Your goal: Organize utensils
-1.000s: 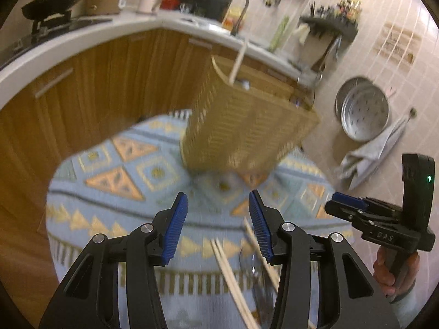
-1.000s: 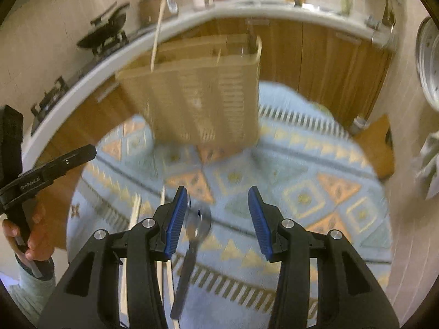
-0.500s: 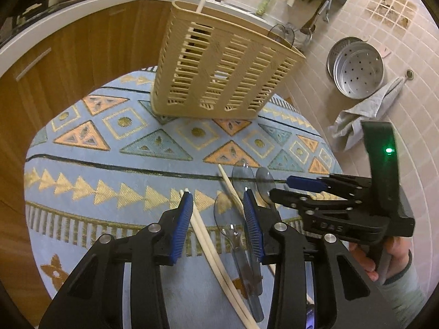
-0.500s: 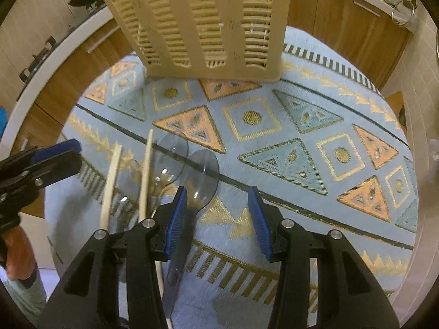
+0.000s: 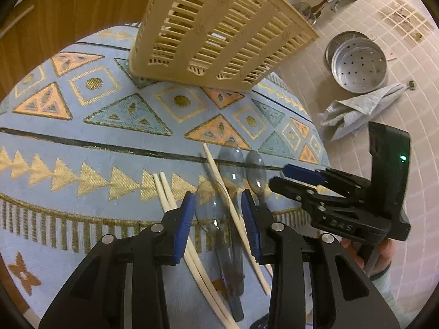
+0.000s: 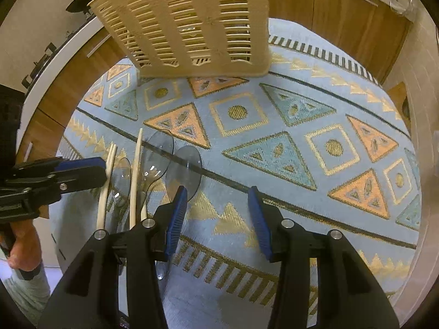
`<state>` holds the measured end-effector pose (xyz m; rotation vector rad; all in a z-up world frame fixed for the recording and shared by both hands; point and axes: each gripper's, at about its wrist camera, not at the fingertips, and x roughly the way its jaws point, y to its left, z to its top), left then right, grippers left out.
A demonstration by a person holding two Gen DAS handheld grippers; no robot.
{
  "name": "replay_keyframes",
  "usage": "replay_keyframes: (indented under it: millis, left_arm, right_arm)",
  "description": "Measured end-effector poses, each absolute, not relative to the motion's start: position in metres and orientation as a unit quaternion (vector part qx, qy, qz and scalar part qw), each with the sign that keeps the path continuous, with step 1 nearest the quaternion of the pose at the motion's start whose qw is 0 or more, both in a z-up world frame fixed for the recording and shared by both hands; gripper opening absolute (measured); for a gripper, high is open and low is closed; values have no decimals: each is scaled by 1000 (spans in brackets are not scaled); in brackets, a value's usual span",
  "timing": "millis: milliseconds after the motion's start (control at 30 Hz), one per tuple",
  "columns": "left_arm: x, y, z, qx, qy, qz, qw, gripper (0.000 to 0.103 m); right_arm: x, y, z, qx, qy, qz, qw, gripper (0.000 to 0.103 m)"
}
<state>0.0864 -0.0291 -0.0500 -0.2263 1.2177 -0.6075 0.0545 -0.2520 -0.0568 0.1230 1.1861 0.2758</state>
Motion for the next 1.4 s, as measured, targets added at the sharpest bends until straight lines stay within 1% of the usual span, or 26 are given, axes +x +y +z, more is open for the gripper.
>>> replay_keyframes:
  millis: [133, 233, 333, 567, 900, 933, 1000, 1067, 1133, 1300, 1400]
  left_arm:
    - [82, -40, -55, -75, 583, -287, 756, 33]
    - [73, -52, -58, -25, 592, -284, 754, 33]
    - [70, -59, -59, 4, 589, -276, 760, 33]
    - [63, -78, -58, 64, 582, -276, 762, 34]
    - [54, -79, -59, 93, 563, -277, 773, 36]
    - [53, -80, -60, 97, 561, -278, 773, 37]
    - [54, -85, -61, 101, 560, -271, 776, 37]
    - [57, -88, -62, 112, 556, -265, 779, 34]
    - [58, -94, -63, 133, 553, -261, 780, 34]
    - [67, -103, -63, 140, 554, -254, 780, 34]
    - [70, -110, -63, 146, 549, -246, 786, 31]
  right_arm:
    - [51, -254, -58, 58, 565, 143, 810, 43]
    - [54, -251, -60, 65, 575, 149, 802, 43]
    - [60, -253, -58, 74, 578, 148, 799, 43]
    - [71, -237, -58, 51, 594, 150, 789, 43]
    - [76, -205, -62, -14, 597, 133, 791, 43]
    - [80, -195, -64, -21, 597, 130, 791, 42]
    - [81, -191, -66, -44, 596, 120, 792, 29]
    - [82, -194, -68, -46, 600, 120, 789, 28]
    - [81, -198, -69, -45, 603, 113, 789, 28]
    - [84, -192, -72, -59, 600, 108, 791, 28]
    - [80, -191, -71, -67, 591, 113, 796, 27]
